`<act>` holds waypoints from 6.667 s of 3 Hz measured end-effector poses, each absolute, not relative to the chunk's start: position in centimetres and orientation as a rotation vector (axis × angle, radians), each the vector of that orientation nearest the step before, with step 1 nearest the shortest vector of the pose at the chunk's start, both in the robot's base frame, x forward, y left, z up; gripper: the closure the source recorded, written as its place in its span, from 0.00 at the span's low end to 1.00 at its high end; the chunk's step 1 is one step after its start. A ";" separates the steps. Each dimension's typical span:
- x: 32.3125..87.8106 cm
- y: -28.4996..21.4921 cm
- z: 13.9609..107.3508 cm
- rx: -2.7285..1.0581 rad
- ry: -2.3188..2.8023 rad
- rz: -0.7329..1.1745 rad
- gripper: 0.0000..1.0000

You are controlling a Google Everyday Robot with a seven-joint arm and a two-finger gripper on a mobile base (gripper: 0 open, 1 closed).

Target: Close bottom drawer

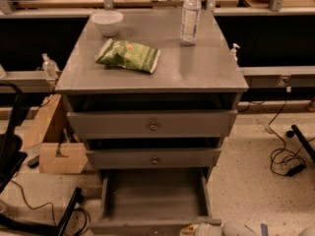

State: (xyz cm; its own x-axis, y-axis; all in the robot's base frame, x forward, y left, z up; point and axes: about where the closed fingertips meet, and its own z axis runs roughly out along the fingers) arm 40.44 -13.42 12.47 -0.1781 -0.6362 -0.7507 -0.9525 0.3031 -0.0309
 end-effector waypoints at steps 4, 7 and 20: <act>46.4 -10.5 13.1 -1.437 1.854 0.589 1.00; 49.1 -8.9 13.4 -1.449 1.831 0.580 1.00; 57.9 -8.0 12.6 -1.463 1.852 0.521 1.00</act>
Offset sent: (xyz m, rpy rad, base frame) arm 0.1663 0.0647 0.0164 0.0067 -0.1048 0.0555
